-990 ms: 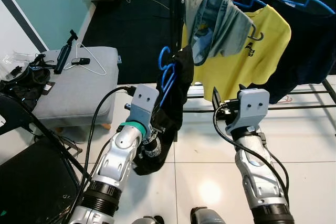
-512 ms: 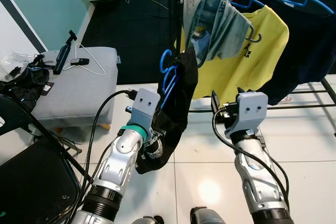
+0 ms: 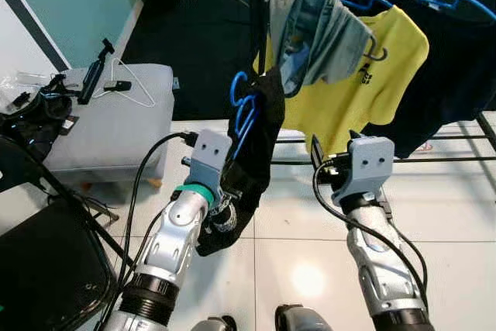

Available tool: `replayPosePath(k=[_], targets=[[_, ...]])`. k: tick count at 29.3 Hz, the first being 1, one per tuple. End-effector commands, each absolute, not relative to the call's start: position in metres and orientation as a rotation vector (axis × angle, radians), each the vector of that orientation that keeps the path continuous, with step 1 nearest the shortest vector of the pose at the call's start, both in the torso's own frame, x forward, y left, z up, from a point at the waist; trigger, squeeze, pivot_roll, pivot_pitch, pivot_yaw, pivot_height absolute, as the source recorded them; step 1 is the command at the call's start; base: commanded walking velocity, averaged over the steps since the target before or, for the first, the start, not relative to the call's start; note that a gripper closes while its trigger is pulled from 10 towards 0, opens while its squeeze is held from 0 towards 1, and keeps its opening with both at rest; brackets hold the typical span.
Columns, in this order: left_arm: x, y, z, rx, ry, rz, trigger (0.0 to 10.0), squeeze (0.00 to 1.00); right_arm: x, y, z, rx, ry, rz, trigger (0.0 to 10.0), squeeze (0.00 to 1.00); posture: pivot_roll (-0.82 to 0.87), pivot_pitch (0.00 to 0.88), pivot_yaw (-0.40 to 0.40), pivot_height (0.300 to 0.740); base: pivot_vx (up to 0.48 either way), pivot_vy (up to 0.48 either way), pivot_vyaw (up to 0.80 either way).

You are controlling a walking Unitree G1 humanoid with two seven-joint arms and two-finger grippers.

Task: Hang hanger

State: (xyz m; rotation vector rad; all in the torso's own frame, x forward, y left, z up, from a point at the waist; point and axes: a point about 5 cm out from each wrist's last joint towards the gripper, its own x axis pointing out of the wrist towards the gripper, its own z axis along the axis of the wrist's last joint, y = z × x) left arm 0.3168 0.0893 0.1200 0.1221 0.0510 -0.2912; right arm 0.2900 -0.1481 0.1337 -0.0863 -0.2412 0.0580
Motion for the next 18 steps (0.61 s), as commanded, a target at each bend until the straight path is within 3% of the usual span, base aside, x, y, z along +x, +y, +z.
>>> replayPosePath(k=[1, 18], targets=[[0.3188, 0.0892, 0.1236, 0.107, 0.036, -0.284, 10.0, 0.0, 0.288, -0.1482, 0.1323, -0.084, -0.233, 0.056, 10.0, 0.0, -0.18, 0.081, 0.111, 0.74, 0.0, -0.356, 0.0], [0.3223, 0.0892, 0.125, 0.086, 0.046, -0.276, 10.0, 0.0, 0.2881, -0.1489, 0.1333, -0.087, -0.235, 0.053, 10.0, 0.0, -0.18, 0.076, 0.114, 0.74, 0.0, -0.405, 0.0]])
